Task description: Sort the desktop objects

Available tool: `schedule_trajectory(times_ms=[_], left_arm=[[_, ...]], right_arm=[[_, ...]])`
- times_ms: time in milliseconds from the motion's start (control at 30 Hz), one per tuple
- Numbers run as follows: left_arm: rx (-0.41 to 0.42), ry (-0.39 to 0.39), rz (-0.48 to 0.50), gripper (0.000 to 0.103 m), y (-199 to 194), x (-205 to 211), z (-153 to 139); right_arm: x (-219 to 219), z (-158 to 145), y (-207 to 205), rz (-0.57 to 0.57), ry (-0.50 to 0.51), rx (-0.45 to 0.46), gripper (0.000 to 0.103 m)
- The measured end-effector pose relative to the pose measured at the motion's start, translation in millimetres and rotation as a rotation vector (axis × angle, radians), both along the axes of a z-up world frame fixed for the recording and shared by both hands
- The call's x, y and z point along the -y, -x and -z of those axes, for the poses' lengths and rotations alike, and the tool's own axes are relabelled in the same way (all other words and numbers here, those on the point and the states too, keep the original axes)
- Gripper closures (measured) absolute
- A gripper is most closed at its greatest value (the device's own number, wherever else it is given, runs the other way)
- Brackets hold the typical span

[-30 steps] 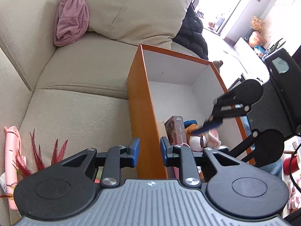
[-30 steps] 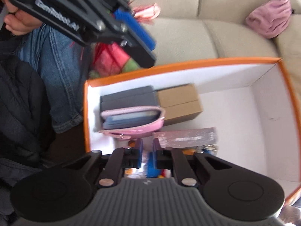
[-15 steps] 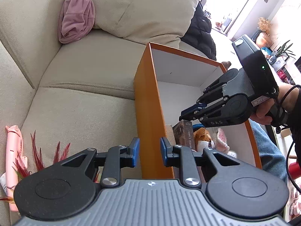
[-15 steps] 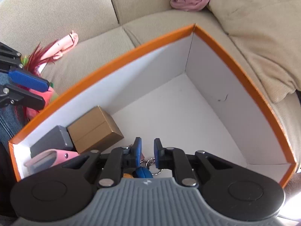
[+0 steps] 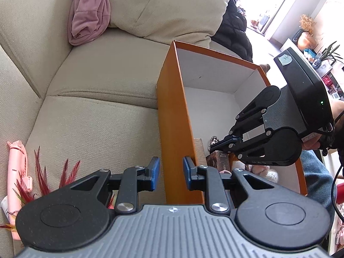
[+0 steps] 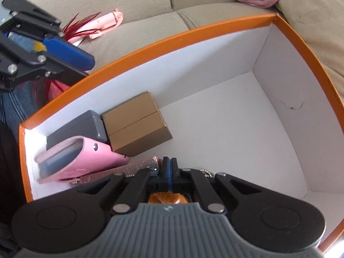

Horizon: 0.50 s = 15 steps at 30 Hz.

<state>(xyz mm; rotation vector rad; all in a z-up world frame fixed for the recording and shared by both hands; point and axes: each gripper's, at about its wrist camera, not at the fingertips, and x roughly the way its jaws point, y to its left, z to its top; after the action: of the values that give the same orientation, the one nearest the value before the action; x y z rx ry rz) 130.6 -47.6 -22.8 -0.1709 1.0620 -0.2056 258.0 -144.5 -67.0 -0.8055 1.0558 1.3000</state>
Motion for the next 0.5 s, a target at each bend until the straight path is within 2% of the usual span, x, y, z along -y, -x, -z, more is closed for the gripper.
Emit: schedule_trajectory(times_ms=[100,200,300,333,433,500], left_arm=[[0.014,0.004,-0.009,0.077,1.7,-0.8,-3.0],[0.08,0.025,-0.003,0.077,9.3,-0.7,-17.9],[0.097,0.052,0.105,0.077,16.4,14.0,-33.0],[0.09,0.057,0.142,0.077,18.2,20.8,-35.2],[0.066,0.012,0.214,0.076,22.9,43.6,-34.2],[0.046,-0.044,0.253,0.069,26.5,58.5,-28.6]], right_arm=[[1.5,-1.1,-1.9,-0.005,-0.006,0.005,0.102],[-5.1,0.1,3.3,-0.029,-0.006,0.048,0.102],[-6.1,-2.0,5.9,-0.005,-0.002,0.074,0.101],[-5.1,-3.5,5.0,0.023,-0.01,0.084,0.097],[5.3,-14.3,0.7,0.108,-0.069,0.084,0.094],[14.5,-21.8,-1.5,0.183,-0.1,0.047,0.084]])
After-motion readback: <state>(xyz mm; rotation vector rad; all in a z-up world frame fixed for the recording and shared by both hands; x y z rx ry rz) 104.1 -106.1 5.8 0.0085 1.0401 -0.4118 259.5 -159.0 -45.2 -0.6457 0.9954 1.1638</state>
